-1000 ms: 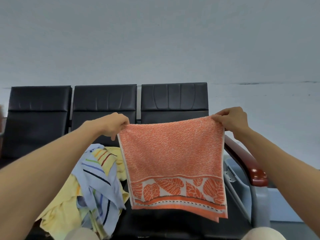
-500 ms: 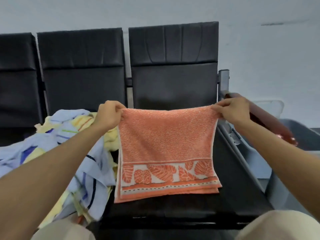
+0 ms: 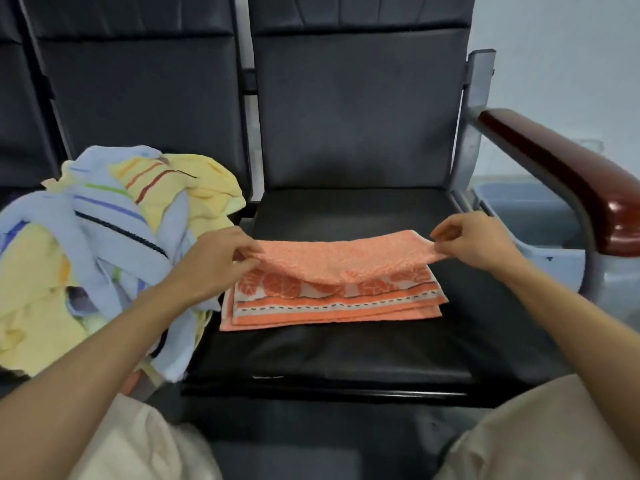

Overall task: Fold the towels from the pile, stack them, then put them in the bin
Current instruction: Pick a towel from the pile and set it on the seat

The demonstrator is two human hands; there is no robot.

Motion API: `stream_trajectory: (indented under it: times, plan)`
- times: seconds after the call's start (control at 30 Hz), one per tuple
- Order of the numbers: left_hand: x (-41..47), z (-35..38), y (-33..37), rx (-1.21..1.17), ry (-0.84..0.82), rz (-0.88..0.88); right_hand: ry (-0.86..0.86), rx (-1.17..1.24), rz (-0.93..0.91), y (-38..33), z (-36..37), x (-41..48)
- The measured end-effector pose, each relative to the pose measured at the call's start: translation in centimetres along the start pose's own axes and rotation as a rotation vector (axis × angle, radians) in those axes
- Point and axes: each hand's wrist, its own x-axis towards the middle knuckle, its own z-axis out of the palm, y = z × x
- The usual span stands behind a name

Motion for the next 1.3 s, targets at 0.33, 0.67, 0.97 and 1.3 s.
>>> stream_trajectory:
  times: [0.33,0.67,0.97,1.3]
  plan:
    - [-1.2,-0.1,-1.2,0.088,-0.539,-0.055,-0.468,-0.038,0.215,0.8,1.6,-0.1]
    - [0.4,1.2,-0.6,0.212,-0.424,-0.16,-0.354,-0.312,0.188,0.2,5.2,0.5]
    - [1.5,3.2,-1.8,0.102,-0.379,-0.405,-0.435,-0.2,0.285,0.5,3.6,-0.1]
    - [2.1,4.0,-0.2,0.142,-0.683,-0.559,-0.398,-0.095,0.334,1.7,1.8,-0.9]
